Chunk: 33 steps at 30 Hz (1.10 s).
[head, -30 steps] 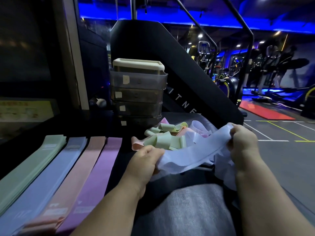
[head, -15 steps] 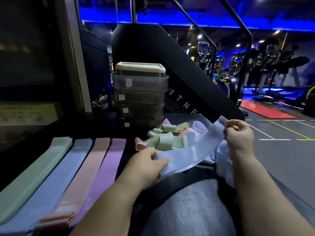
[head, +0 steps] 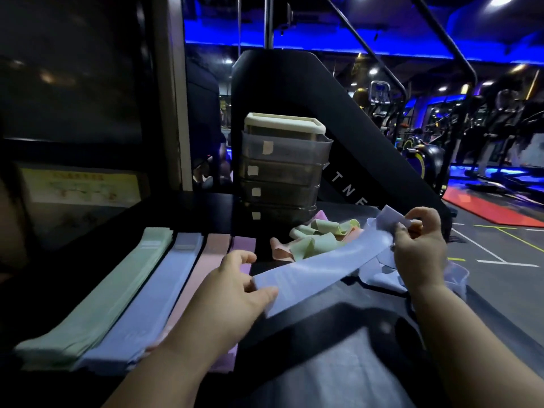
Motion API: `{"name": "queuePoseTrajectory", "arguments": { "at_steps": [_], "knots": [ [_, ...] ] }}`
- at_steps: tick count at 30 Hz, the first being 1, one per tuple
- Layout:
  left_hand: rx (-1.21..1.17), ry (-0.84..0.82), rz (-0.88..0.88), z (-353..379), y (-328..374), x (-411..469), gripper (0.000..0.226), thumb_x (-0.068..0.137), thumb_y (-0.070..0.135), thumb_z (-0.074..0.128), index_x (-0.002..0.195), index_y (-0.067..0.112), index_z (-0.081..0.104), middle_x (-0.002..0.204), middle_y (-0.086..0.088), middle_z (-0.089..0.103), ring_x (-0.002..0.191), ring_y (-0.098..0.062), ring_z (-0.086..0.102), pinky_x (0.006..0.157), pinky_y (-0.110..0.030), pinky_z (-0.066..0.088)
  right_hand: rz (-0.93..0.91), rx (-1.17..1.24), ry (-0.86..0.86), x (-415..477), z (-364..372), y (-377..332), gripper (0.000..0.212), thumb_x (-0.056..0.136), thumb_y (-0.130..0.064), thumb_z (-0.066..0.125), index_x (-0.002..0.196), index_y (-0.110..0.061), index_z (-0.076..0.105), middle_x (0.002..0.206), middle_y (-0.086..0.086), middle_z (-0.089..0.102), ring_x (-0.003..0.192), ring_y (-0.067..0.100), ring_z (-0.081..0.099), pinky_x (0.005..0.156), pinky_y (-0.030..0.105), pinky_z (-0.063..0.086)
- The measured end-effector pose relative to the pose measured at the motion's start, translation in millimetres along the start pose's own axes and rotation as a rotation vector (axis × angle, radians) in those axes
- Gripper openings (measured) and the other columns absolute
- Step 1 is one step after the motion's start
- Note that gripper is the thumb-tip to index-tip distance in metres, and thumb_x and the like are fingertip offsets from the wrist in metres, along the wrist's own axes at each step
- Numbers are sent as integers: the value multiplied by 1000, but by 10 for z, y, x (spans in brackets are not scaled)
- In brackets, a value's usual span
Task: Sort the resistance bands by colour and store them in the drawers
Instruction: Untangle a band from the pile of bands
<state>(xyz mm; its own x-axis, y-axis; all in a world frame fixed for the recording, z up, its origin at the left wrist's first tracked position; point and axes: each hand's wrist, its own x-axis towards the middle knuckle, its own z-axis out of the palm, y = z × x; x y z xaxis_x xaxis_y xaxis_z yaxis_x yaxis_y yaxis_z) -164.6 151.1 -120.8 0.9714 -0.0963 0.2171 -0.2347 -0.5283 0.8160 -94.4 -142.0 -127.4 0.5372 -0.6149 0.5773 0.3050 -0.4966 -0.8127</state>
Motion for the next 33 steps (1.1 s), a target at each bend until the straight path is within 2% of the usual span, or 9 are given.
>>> {"name": "queuePoseTrajectory", "arguments": {
  "at_steps": [3, 7, 11, 16, 21, 24, 26, 31, 33],
  "knots": [
    [24, -1, -30, -142, -102, -51, 22, 88, 33, 67, 103, 33, 50, 68, 11, 63, 67, -3, 59, 56, -15, 38, 3, -31, -69, -70, 165, -101, 29, 88, 3, 53, 80, -25, 56, 78, 8, 59, 58, 15, 57, 51, 13, 39],
    [51, 44, -33, -344, -266, -88, 11, 89, 31, 66, 85, 26, 57, 69, 6, 68, 66, -11, 61, 67, -29, 49, 73, 35, -165, -146, 478, -299, 25, 89, 12, 48, 91, -5, 66, 74, 3, 60, 49, -14, 56, 50, 2, 38],
    [60, 147, -24, -547, -403, -141, 12, 90, 30, 61, 80, 23, 58, 58, 10, 61, 61, -9, 58, 60, -25, 43, 127, 35, -233, -132, 894, -350, 25, 86, -1, 54, 87, -15, 74, 59, -13, 65, 50, -1, 58, 54, 15, 47],
    [56, 220, -54, -770, -555, -179, 12, 82, 26, 61, 71, 21, 60, 63, 7, 62, 60, -10, 54, 53, -20, 40, 153, 1, -432, -201, 1463, -577, 20, 83, -15, 58, 87, -20, 77, 69, -5, 67, 66, 19, 62, 71, 39, 56],
    [89, 229, -89, -1053, -714, -201, 11, 80, 26, 65, 70, 25, 63, 66, 10, 66, 64, -6, 59, 57, -20, 42, 126, -101, -629, -443, 1949, -807, 20, 70, -4, 50, 71, -10, 69, 64, 2, 55, 63, 18, 48, 59, 28, 40],
    [99, 255, -103, -1202, -808, -253, 9, 79, 30, 68, 80, 31, 59, 66, 9, 64, 55, -4, 55, 52, -21, 39, 71, -120, -678, -574, 2220, -839, 32, 76, 2, 55, 87, -21, 75, 88, 2, 69, 71, 17, 61, 65, 27, 51],
    [141, 256, -107, -1276, -860, -298, 14, 79, 34, 69, 82, 33, 55, 68, 11, 66, 55, -4, 57, 52, -21, 40, 59, -134, -693, -670, 2353, -871, 37, 79, -1, 63, 106, -24, 71, 96, 4, 67, 67, 16, 63, 56, 22, 52],
    [232, 193, -119, -1374, -931, -364, 14, 82, 37, 66, 78, 31, 54, 69, 18, 66, 62, -3, 61, 60, -24, 49, 8, -221, -713, -897, 2650, -913, 29, 83, -4, 61, 100, -24, 72, 78, -4, 63, 57, 12, 54, 46, 20, 41],
    [251, 174, -117, -1391, -954, -384, 15, 83, 38, 65, 77, 30, 54, 68, 17, 66, 62, -3, 60, 61, -23, 49, -20, -250, -731, -980, 2726, -934, 31, 83, -1, 57, 100, -20, 74, 76, -6, 62, 62, 12, 55, 53, 19, 42]
  ]
}}
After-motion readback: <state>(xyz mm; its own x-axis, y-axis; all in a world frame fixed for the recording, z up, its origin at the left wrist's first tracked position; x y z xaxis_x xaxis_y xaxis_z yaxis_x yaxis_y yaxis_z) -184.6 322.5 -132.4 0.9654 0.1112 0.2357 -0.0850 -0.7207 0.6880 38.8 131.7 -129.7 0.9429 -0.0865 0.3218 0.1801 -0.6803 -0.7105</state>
